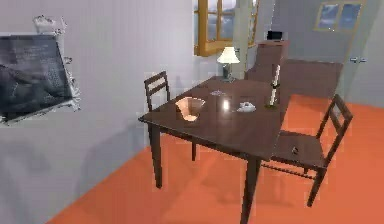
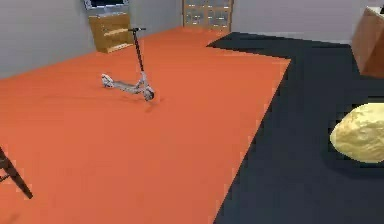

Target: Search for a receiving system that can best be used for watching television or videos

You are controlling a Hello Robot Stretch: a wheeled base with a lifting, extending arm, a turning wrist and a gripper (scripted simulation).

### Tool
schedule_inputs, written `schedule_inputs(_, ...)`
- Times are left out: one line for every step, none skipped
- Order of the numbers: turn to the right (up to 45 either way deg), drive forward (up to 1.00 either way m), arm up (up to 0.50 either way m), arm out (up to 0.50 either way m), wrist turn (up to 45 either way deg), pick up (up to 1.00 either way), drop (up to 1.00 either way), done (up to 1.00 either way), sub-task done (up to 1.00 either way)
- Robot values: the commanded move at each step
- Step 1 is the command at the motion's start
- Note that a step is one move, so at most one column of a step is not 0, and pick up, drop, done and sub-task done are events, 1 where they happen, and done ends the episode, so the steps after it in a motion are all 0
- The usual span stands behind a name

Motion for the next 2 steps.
schedule_inputs(45.0, 0.0, 0.0, 0.0, 0.0, 0.0, 0.0, 0.0, 0.0)
schedule_inputs(18.0, 0.0, 0.0, 0.0, 0.0, 0.0, 0.0, 0.0, 0.0)
